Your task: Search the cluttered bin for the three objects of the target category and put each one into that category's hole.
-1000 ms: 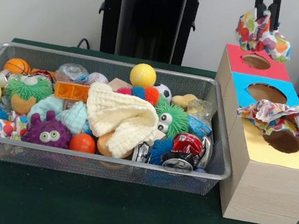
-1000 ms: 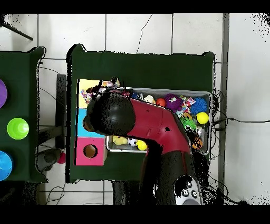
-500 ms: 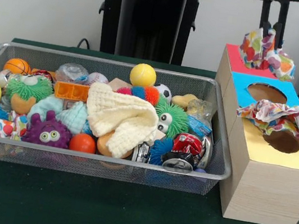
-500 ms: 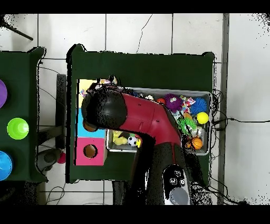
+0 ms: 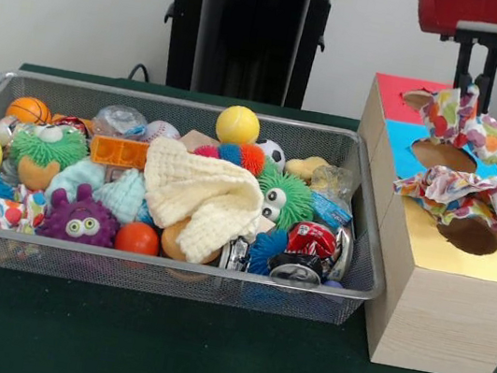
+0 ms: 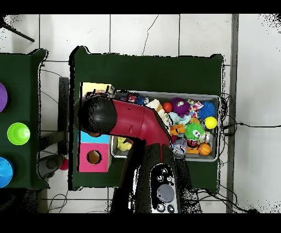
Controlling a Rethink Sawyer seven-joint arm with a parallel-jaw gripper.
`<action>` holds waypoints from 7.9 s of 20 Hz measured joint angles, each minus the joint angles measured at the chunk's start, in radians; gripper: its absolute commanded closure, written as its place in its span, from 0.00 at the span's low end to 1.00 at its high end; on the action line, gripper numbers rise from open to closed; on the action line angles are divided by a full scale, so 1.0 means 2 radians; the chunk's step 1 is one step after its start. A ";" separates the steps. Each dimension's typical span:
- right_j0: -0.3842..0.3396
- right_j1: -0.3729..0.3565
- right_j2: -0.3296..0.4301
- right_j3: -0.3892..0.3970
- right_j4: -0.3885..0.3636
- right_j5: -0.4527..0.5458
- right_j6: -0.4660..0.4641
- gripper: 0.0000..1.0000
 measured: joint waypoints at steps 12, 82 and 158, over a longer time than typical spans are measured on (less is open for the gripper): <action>0.004 0.007 -0.005 0.000 0.010 -0.018 0.000 1.00; 0.005 0.037 0.010 0.100 0.141 -0.104 0.000 1.00; 0.103 0.048 -0.154 -0.007 0.161 -0.077 0.040 1.00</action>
